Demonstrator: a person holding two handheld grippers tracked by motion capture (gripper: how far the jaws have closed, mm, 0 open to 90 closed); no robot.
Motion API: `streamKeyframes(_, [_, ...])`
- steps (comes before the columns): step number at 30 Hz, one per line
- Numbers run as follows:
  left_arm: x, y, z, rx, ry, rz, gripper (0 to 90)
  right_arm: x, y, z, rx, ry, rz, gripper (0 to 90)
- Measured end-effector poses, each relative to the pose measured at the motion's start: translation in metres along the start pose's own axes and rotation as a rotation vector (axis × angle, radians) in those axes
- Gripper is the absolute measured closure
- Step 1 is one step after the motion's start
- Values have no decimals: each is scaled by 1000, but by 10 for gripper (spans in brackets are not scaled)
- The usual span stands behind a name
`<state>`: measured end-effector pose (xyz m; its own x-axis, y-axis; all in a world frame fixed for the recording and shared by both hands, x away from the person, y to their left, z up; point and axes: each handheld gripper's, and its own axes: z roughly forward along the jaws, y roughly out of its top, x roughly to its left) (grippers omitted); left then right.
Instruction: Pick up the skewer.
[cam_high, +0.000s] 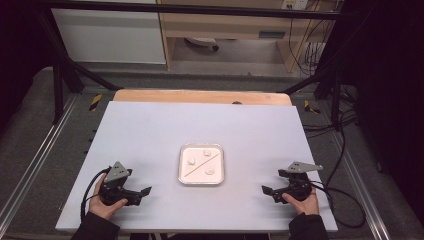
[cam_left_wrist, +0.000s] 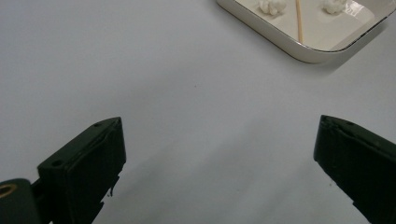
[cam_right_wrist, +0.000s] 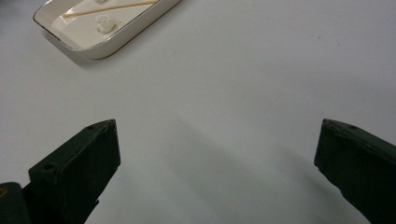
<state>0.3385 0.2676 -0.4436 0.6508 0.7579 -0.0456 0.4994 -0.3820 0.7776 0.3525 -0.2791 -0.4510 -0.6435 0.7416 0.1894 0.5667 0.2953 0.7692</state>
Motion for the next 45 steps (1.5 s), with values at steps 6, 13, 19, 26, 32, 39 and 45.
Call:
streamKeyframes(6, [-2,1,-1,-1,0,3,22,0,0,-1,-2,0,0,9])
streamKeyframes(13, [-5,5,-2,-4,2,11,26,0,0,1,5,2,-8,9])
streamKeyframes(19, [-8,8,-1,0,5,20,26,1,0,2,9,-1,-10,8])
streamKeyframes(26, [-13,13,1,8,8,25,28,1,0,2,8,-6,-12,8])
streamKeyframes(32, [-19,19,4,13,9,37,28,1,0,1,8,-7,-14,8])
streamKeyframes(39, [-27,28,6,19,11,55,28,1,1,1,8,-10,-20,8])
streamKeyframes(45, [-35,38,9,24,9,75,29,1,1,1,8,-11,-22,8])
